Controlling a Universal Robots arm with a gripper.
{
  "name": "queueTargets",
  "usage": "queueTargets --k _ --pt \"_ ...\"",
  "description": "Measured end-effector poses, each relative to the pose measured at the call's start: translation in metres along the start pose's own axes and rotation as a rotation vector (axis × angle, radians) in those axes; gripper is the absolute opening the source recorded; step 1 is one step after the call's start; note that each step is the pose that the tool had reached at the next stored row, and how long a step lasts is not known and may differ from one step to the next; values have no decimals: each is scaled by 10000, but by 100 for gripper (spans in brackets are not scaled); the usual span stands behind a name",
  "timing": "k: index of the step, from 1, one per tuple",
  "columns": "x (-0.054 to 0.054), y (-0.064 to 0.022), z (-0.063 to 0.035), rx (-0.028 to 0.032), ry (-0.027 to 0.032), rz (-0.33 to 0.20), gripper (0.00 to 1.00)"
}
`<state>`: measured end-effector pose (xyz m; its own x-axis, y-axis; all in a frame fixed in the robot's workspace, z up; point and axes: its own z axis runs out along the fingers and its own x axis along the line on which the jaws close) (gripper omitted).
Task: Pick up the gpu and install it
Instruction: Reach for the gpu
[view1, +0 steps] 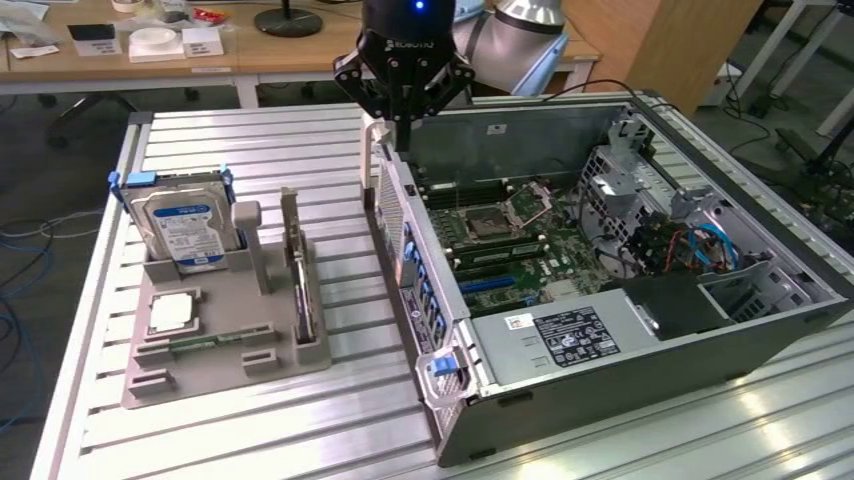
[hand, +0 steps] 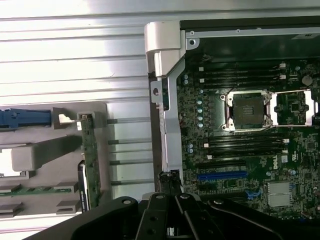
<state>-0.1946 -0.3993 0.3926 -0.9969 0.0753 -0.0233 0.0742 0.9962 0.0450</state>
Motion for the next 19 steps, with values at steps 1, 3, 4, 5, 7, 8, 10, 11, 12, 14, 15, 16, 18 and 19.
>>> queueTargets --k 1,3,4,5,7,8,10,11,12,14,15,16,18,19 --pt "11 -1 0 -1 0 0 11" --pt "32 -3 0 -1 0 0 11" --pt "44 -3 0 -1 0 0 11" --pt "54 -4 0 -1 0 1 11" --pt "76 -6 0 -1 0 -1 11" --pt "88 -7 0 0 0 -1 11" --pt "111 -9 0 0 0 -1 11" --pt "122 -10 0 0 -1 -1 11" --pt "133 -11 0 -1 -1 -1 11" --pt "154 -12 0 0 0 -1 11" --pt "163 -13 0 0 0 0 11" --pt "174 -14 0 0 0 0 11" --pt "193 -15 0 -1 0 0 11" --pt "203 -16 0 -1 0 0 11"
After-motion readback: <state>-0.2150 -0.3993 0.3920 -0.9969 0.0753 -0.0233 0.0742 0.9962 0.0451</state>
